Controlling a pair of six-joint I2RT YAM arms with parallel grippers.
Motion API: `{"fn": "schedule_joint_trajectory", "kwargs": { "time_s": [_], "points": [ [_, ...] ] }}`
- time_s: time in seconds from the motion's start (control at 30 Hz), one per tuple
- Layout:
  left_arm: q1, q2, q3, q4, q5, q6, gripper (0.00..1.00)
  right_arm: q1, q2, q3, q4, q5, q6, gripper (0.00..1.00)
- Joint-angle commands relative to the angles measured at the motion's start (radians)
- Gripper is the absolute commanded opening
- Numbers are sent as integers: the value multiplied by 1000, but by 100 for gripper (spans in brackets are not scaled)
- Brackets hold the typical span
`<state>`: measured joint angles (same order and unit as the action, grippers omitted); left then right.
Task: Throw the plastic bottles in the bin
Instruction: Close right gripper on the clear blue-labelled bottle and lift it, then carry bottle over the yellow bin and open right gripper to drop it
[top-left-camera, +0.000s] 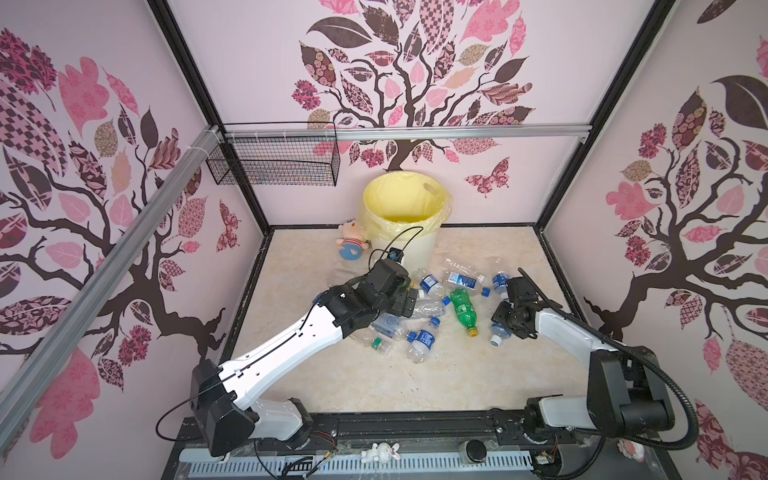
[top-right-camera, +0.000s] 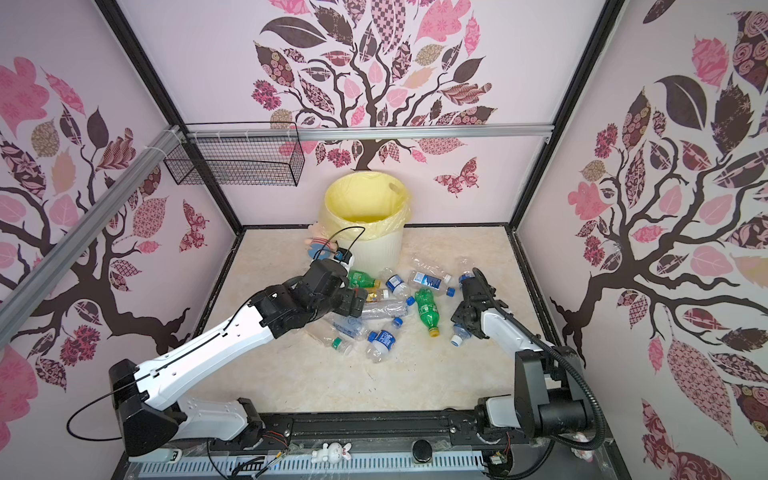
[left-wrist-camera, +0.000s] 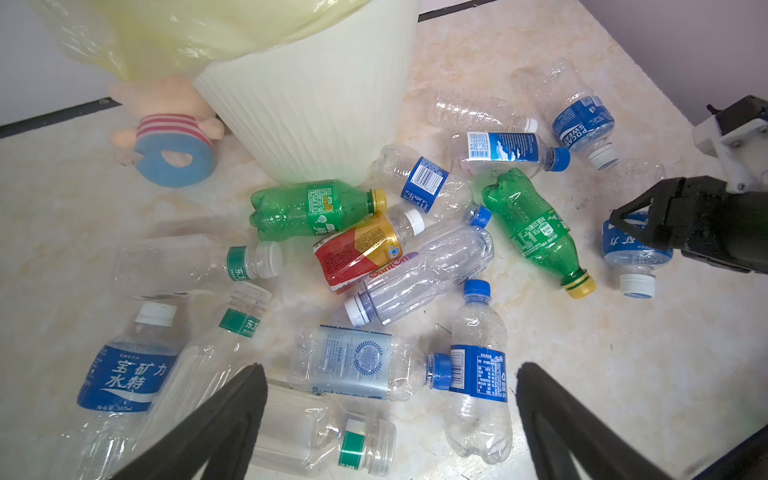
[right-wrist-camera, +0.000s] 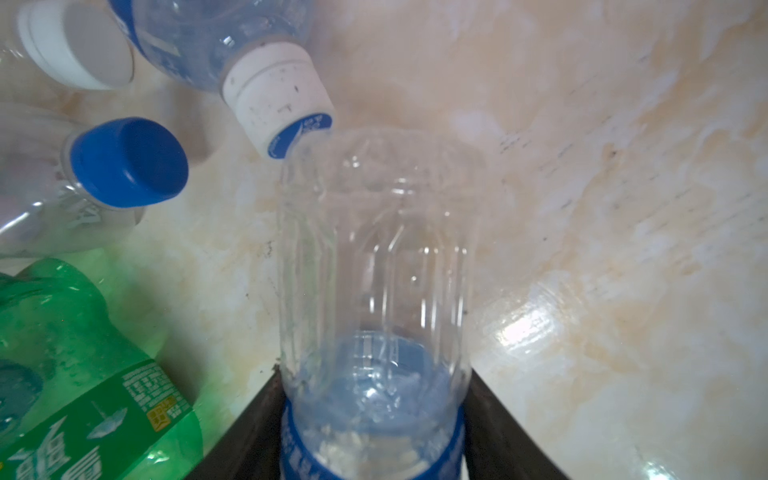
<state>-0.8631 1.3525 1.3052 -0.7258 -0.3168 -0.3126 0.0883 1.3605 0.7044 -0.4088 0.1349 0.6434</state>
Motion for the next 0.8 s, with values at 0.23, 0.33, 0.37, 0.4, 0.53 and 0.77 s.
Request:
{"fn": "schedule_joint_trajectory", "kwargs": {
  "time_s": [0.23,0.33,0.37,0.4,0.53,0.77],
  "points": [
    [-2,-73,33,66,-13,126,97,-5,-29,8,-96,-35,12,50],
    [-2,-82,31,93,41,132,97,-3,-70,23,-119,-59,32,50],
    [-2,-85,27,108,64,133,97,-3,-86,30,-131,-63,40,50],
    [-2,-89,22,120,89,138,97,-3,-96,39,-146,-64,46,49],
    [-2,-90,14,168,163,149,97,4,-133,100,-203,-52,49,48],
    [-3,-72,65,202,198,168,97,23,-102,379,-280,-63,5,48]
  ]
}}
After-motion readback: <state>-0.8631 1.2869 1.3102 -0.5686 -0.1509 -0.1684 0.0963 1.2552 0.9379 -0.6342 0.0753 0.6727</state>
